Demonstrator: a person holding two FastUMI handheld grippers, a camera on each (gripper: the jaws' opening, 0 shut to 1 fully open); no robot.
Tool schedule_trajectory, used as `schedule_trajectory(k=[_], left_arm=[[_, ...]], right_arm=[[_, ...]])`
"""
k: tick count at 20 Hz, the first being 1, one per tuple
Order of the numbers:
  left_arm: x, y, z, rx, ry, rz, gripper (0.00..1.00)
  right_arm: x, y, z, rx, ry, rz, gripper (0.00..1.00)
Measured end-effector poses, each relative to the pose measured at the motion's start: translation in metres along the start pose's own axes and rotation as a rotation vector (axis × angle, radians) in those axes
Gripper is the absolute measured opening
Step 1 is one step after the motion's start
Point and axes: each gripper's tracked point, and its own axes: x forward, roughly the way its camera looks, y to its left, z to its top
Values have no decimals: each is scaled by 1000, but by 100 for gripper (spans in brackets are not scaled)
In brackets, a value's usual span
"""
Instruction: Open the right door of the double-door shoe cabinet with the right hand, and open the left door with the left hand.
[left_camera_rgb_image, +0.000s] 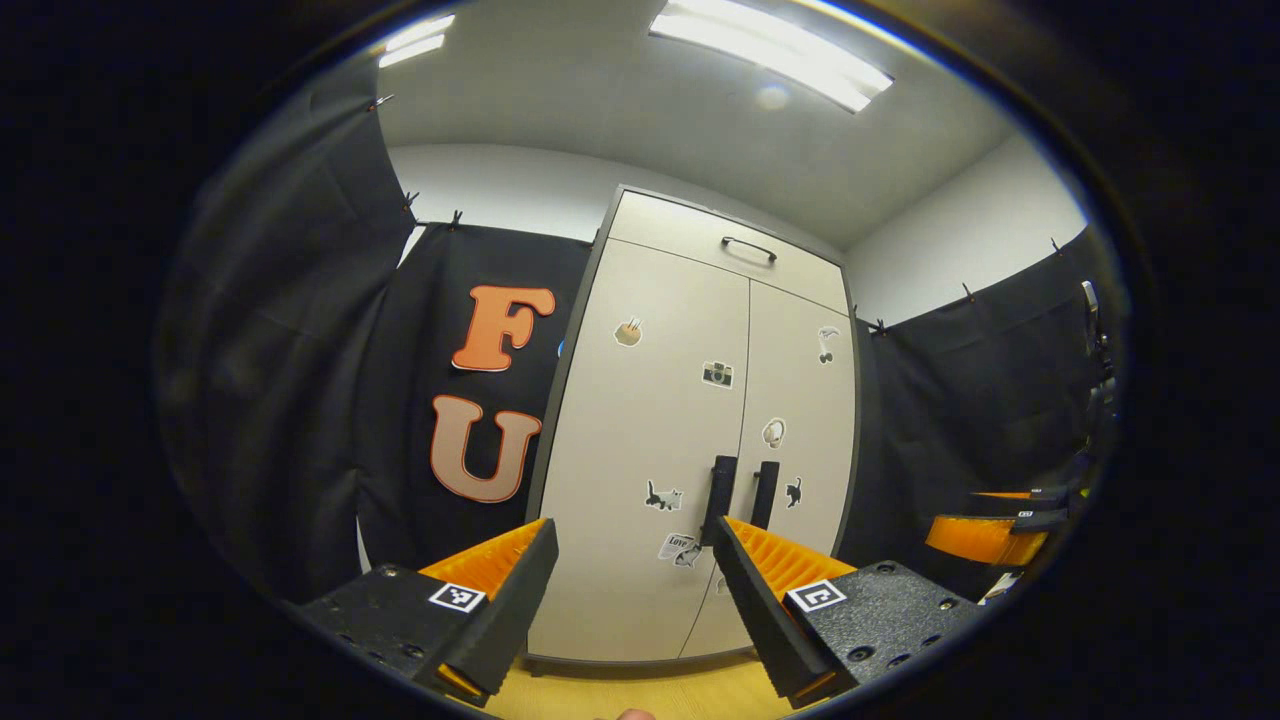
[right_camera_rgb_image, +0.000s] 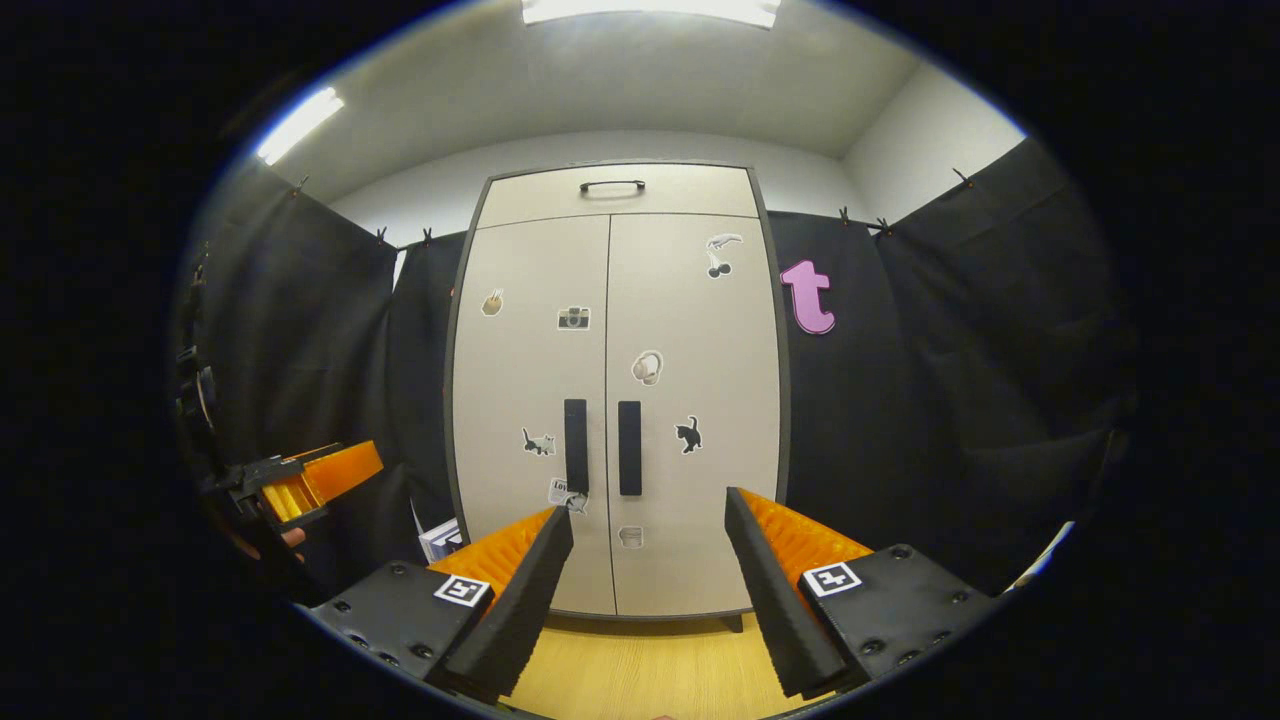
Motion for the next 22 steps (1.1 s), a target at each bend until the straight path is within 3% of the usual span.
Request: schedule_trajectory(k=[1, 6, 11, 12, 14, 17, 18, 22], left_arm=[[0, 1, 0, 3, -1, 4, 94], [4, 7, -6, 48, -5, 41, 94], [4, -7, -17, -2, -4, 42, 94], [6, -9, -18, 0, -6, 53, 94], [4, -8, -20, 22, -21, 100, 94], [1, -12, -22, 33, -46, 175, 94], [1, -12, -24, 35, -54, 206, 94], [-9, -6, -35, 29, -72, 343, 97]], right_arm=[[2, 1, 0, 3, 0, 5, 94], [19, 1, 9, 25, -5, 22, 98], [85, 3, 16, 13, 15, 83, 98], [102, 3, 20, 4, 8, 87, 93], [135, 0, 25, 11, 2, 89, 98], [187, 3, 21, 15, 17, 135, 98], [201, 3, 16, 17, 27, 152, 93], [244, 2, -3, 7, 52, 212, 98]])
